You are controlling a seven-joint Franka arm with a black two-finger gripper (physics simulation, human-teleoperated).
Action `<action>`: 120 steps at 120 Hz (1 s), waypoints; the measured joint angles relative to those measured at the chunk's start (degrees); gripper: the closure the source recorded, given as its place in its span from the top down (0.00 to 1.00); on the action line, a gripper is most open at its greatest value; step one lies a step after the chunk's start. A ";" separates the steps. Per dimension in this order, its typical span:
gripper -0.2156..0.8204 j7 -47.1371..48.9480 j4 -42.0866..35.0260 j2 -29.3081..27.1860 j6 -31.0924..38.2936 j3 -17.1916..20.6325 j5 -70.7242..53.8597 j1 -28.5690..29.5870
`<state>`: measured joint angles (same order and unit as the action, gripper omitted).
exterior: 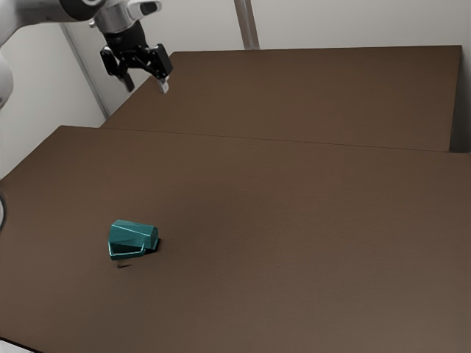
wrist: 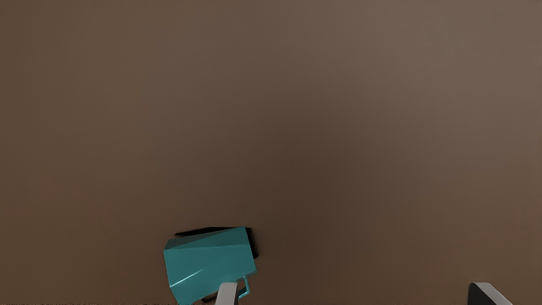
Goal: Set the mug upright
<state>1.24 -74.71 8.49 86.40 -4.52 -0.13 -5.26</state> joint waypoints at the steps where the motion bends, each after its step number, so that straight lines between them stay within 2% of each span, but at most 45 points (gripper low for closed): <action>1: 0.78 0.00 -0.15 -0.14 -0.01 -0.04 0.07 -0.05; 16: 0.78 0.03 -7.14 -2.48 1.25 -2.01 2.66 -0.41; 26: 0.77 -0.39 -15.76 -4.15 3.97 -8.18 8.52 -1.17; 33: 0.77 -1.57 -21.34 -5.21 5.45 -12.62 13.88 0.41; 44: 0.77 -4.68 -28.25 -6.22 7.08 -15.80 21.81 7.42; 60: 0.77 -11.36 -38.04 -6.55 9.40 -16.69 30.10 20.11; 74: 0.77 -17.69 -44.69 -6.03 11.58 -17.31 34.47 26.38; 85: 0.78 -22.73 -48.05 -5.94 13.76 -17.38 37.17 25.20; 104: 0.77 -32.66 -54.25 -5.54 17.84 -18.24 44.96 16.54; 107: 0.81 -34.21 -55.39 -5.47 18.24 -18.80 46.52 15.52; 120: 0.78 -40.24 -57.25 -5.47 19.29 -20.33 51.07 16.34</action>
<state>-39.01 -131.96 3.02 105.69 -24.85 50.94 11.08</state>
